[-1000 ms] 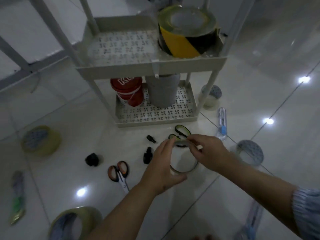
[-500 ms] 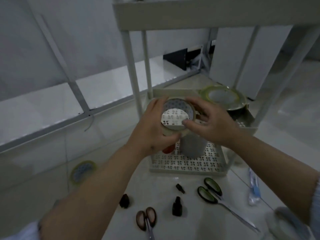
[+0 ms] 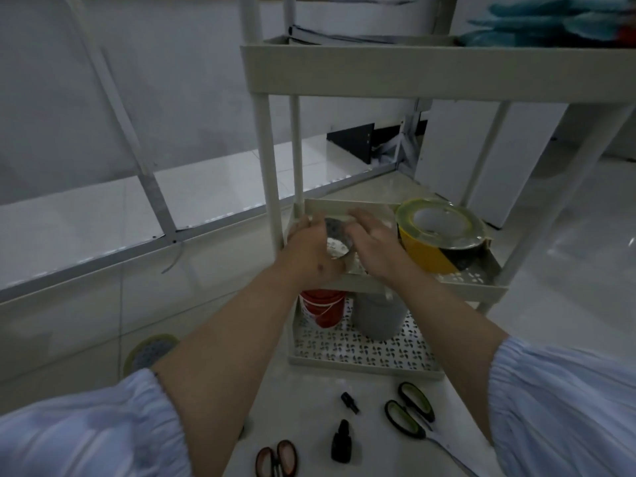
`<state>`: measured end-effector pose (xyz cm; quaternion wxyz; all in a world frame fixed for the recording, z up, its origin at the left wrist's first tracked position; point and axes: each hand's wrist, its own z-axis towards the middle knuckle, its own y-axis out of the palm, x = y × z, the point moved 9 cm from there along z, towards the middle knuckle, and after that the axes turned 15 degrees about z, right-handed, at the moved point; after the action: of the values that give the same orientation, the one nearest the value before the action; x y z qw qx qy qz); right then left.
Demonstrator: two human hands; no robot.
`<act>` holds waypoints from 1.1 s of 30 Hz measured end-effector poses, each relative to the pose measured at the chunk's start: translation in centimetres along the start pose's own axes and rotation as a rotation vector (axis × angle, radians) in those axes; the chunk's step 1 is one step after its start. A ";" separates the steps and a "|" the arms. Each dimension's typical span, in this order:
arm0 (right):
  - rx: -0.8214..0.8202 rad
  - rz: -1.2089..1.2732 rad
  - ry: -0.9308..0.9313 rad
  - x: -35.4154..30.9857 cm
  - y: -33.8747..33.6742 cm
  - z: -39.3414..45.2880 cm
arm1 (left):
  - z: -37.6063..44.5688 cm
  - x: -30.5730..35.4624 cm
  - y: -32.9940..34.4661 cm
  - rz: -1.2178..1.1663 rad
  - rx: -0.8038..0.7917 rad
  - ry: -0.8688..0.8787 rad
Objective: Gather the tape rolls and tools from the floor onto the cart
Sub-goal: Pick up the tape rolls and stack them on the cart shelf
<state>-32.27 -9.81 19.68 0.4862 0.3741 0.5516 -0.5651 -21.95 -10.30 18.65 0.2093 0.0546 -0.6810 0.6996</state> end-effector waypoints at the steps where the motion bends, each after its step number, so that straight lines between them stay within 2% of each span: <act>1: -0.030 -0.025 0.021 0.4 0.3 0.2 | -0.1 -0.3 0.5 0.007 -0.015 -0.021; 4: -0.101 -0.001 0.082 1.3 0.6 0.4 | -1.1 0.1 1.2 0.059 -0.010 -0.011; 7: -0.145 0.023 0.115 1.6 0.7 0.3 | -2.6 0.7 1.1 0.088 0.086 0.027; 9: -0.153 -0.019 0.074 1.3 0.8 0.3 | -4.1 1.1 1.1 0.083 0.141 0.087; 13: 0.026 -0.120 -0.236 -1.7 0.7 -1.2 | -8.2 0.3 1.4 0.027 0.227 0.204; 15: 0.094 -0.140 -0.415 -3.2 1.6 -3.4 | -9.9 -1.5 1.9 0.028 0.261 0.199; 18: -0.043 -0.156 -0.506 -2.9 5.8 -6.2 | -11.8 -5.1 3.2 0.009 0.267 0.126; 21: -0.275 -0.205 -0.487 -0.9 11.5 -8.2 | -13.5 -9.0 4.7 -0.004 0.246 0.024; 24: -0.413 -0.226 -0.445 1.5 16.6 -9.0 | -14.9 -13.1 5.3 -0.015 0.260 -0.089; 29: -0.483 -0.170 -0.156 6.7 23.5 -7.5 | -16.5 -20.9 5.6 -0.092 0.244 -0.344; 33: -0.479 -0.164 0.035 10.0 27.5 -5.8 | -17.2 -26.0 6.8 -0.130 0.155 -0.435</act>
<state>-8.93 -3.23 2.27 0.5040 0.2118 0.7065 -0.4494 2.66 0.93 1.76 0.0972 0.2638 -0.6492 0.7067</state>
